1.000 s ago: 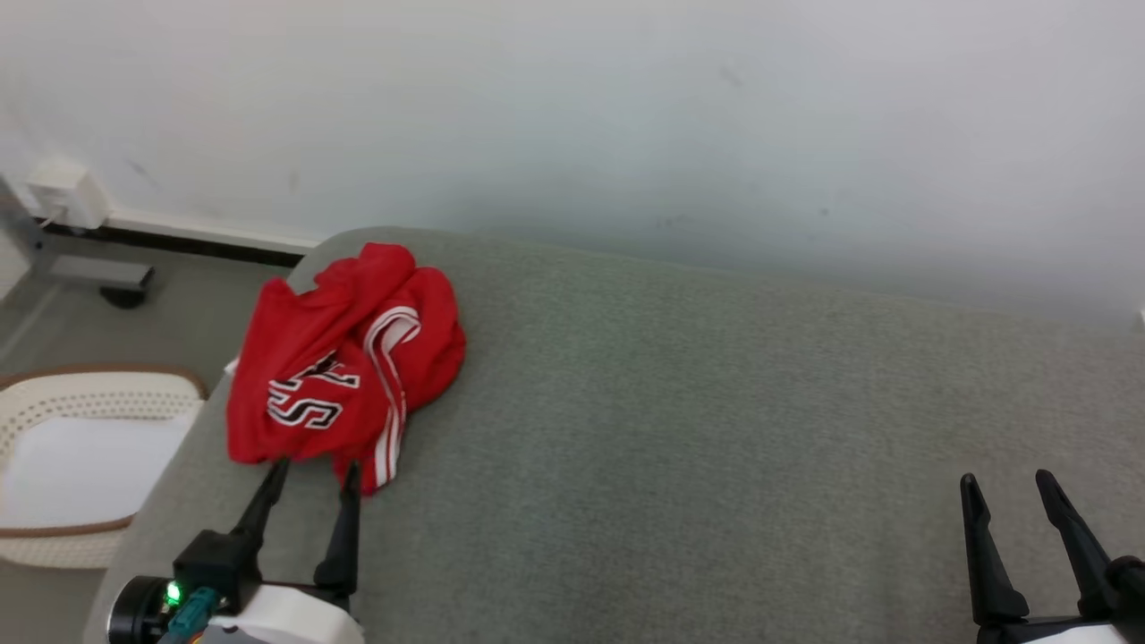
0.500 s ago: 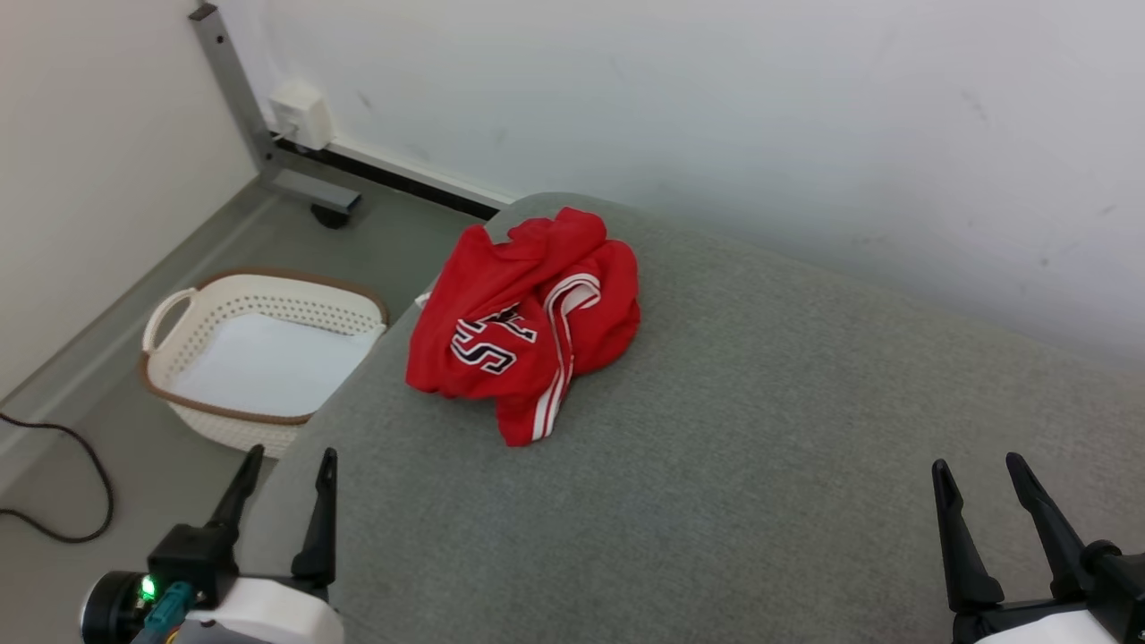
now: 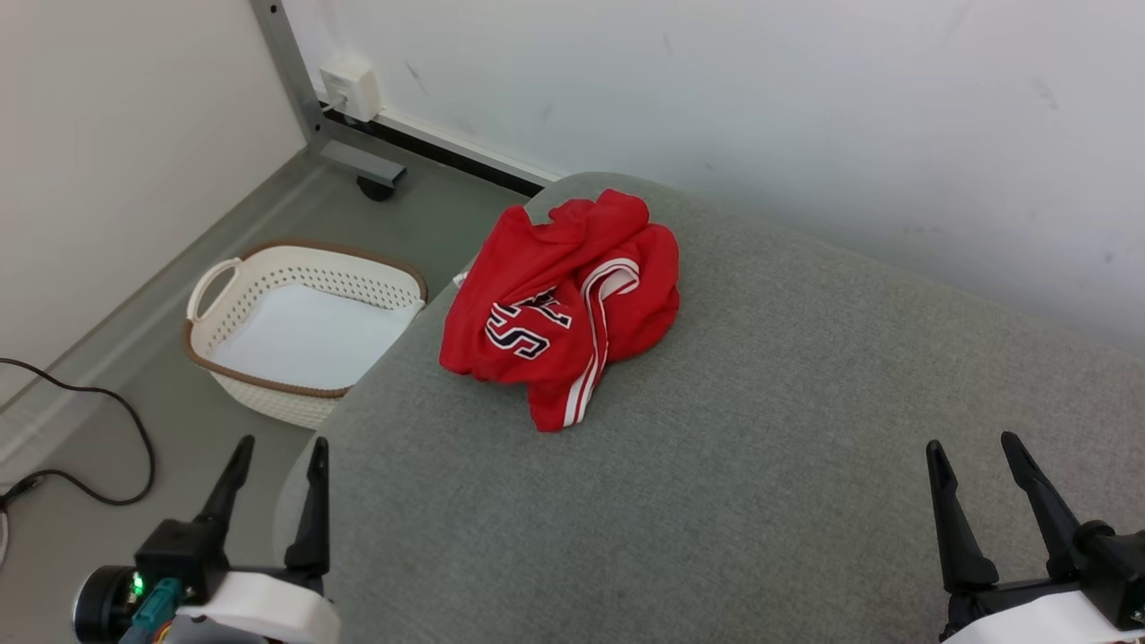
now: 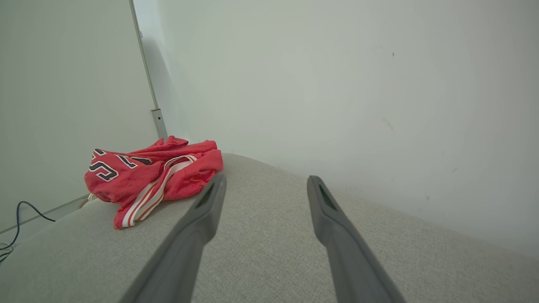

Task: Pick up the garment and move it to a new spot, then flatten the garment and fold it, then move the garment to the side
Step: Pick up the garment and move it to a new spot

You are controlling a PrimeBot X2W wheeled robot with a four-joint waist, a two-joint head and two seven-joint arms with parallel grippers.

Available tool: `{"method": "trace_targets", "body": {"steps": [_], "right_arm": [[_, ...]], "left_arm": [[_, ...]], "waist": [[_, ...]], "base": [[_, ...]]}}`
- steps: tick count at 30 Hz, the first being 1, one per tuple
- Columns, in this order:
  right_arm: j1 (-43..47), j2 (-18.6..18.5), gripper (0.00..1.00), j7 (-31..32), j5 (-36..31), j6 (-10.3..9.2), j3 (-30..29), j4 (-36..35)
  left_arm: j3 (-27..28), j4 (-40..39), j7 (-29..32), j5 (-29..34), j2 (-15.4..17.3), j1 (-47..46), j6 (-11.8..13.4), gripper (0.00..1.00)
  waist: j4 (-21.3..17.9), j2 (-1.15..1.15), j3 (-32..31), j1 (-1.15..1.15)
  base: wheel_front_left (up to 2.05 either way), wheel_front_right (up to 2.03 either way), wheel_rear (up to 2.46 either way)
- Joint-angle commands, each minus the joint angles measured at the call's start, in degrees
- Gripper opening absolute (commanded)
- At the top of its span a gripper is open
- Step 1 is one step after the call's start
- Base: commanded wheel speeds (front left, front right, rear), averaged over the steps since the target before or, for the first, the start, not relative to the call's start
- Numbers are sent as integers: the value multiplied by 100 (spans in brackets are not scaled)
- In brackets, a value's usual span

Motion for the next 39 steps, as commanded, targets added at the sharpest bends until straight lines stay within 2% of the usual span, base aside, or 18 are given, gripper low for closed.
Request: {"method": "trace_targets", "body": {"steps": [1,6,16,24,28,33,34,35,39], "right_arm": [[-64,-6,100,11,-18,-12,-36,-20],[-170,-6,100,81,-123,-12,-42,-120],[-683,-7,100,472,-535,-12,42,-564],[-1120,-8,100,768,-849,-12,106,-864],[-1217,-8,100,782,-900,-12,102,-881],[-1234,-7,100,771,-913,-12,65,-865],[-1222,-7,100,757,-909,-12,58,-842],[-1199,-6,100,740,-888,-12,53,-813],[-1060,-7,100,638,-787,-12,44,-667]], "left_arm": [[20,-4,-2,68,-4,-85,-22,100],[-8,31,-2,62,-32,-333,-95,100],[-75,458,-2,-110,-116,-1433,-287,100],[-153,1980,-2,-327,-32,-2617,-428,100],[-240,2823,-2,-432,38,-3046,-474,100],[-451,3389,-2,-655,50,-3328,-488,100],[-525,3455,-2,-674,53,-3346,-489,29],[-595,3549,-2,-744,53,-3344,-490,0],[-812,3606,-2,-877,191,-3268,-479,0]], "waist": [[2,0,49,0],[-92,0,281,0],[-483,0,1309,0],[-853,0,2132,0],[-989,0,2284,0],[-1035,0,2301,0],[-1034,0,2272,0],[-1032,0,2227,0],[-1027,0,1918,0]], "base": [[0,0,0],[0,0,0],[0,0,0],[0,0,0],[0,0,0],[0,0,0],[0,0,0],[0,0,0],[0,0,0]]}}
